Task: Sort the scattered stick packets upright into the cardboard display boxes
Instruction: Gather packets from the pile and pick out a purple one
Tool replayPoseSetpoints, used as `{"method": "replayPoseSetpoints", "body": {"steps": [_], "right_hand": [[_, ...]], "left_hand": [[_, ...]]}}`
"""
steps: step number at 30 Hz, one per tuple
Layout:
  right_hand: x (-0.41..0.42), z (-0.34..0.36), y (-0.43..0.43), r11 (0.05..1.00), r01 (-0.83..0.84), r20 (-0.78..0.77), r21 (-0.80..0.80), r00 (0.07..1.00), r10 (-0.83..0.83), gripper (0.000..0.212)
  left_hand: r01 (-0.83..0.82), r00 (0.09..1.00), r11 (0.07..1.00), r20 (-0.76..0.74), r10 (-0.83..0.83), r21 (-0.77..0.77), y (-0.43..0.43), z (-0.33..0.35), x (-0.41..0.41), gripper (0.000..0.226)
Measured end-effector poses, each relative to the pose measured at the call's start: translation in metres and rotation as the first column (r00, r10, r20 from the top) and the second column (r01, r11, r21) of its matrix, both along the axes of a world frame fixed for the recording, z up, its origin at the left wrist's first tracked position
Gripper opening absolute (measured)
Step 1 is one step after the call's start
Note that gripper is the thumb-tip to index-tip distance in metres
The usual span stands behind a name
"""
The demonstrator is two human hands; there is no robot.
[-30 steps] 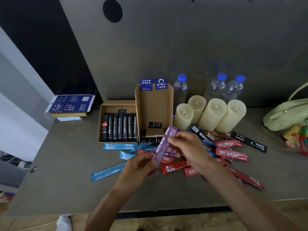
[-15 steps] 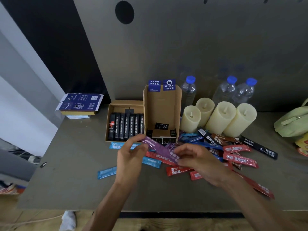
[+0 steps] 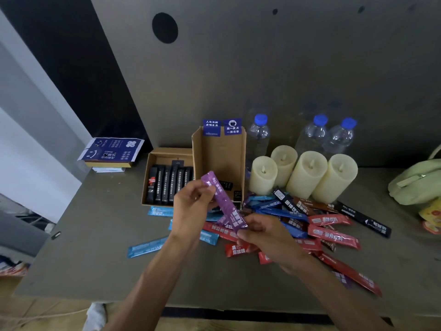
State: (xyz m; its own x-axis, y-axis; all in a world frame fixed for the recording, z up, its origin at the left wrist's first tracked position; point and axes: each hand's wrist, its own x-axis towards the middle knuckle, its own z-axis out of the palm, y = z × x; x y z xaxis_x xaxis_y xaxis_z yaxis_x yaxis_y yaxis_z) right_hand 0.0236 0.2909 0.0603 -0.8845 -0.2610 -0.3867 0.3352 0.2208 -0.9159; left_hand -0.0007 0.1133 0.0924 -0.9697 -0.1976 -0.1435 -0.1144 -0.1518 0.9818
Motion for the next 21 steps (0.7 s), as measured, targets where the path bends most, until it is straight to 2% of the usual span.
{"method": "replayPoseSetpoints", "body": {"steps": [3,6,7,9,11,13,16,19,21], "right_hand": [[-0.002,0.001,0.006,1.0,-0.01,-0.008,-0.025,1.0,0.01,0.009],[-0.01,0.008,0.016,0.987,0.112,-0.028,-0.114,0.993,-0.116,0.007],[-0.015,0.013,0.02,0.973,0.168,-0.037,-0.155,0.984,-0.176,0.007],[-0.027,0.022,0.026,0.963,0.212,-0.095,-0.168,0.969,-0.23,0.008],[-0.037,0.03,0.023,0.978,0.157,-0.164,-0.138,0.97,-0.179,0.009],[-0.044,0.036,0.011,0.987,0.1,-0.227,-0.124,0.966,-0.126,0.008],[-0.05,0.037,-0.007,0.99,0.046,-0.213,-0.132,0.974,-0.073,0.008],[-0.051,0.023,-0.027,0.992,-0.078,-0.203,0.096,0.974,0.096,0.006],[-0.055,0.013,-0.04,0.986,-0.063,-0.202,0.155,0.975,0.094,0.006]], "left_hand": [[-0.01,1.0,1.0,-0.01,0.01,-0.009,0.005,0.006,-0.001,0.007],[-0.042,0.999,0.999,0.024,0.041,0.02,-0.001,0.002,0.008,0.013],[-0.029,0.999,1.0,0.046,0.029,-0.002,-0.005,-0.003,0.014,0.015],[0.081,0.993,0.98,0.096,-0.064,-0.181,-0.013,-0.017,0.026,0.016],[0.244,0.969,0.884,0.13,-0.209,-0.399,-0.014,-0.03,0.036,0.012],[0.299,0.954,0.822,0.117,-0.277,-0.485,-0.01,-0.039,0.04,0.006],[0.186,0.982,0.842,0.062,-0.18,-0.506,-0.005,-0.042,0.035,0.007],[0.077,0.997,0.864,0.025,-0.074,-0.498,-0.007,-0.042,0.024,0.008],[0.102,0.995,0.865,0.047,-0.091,-0.491,-0.013,-0.044,0.015,0.007]]}}
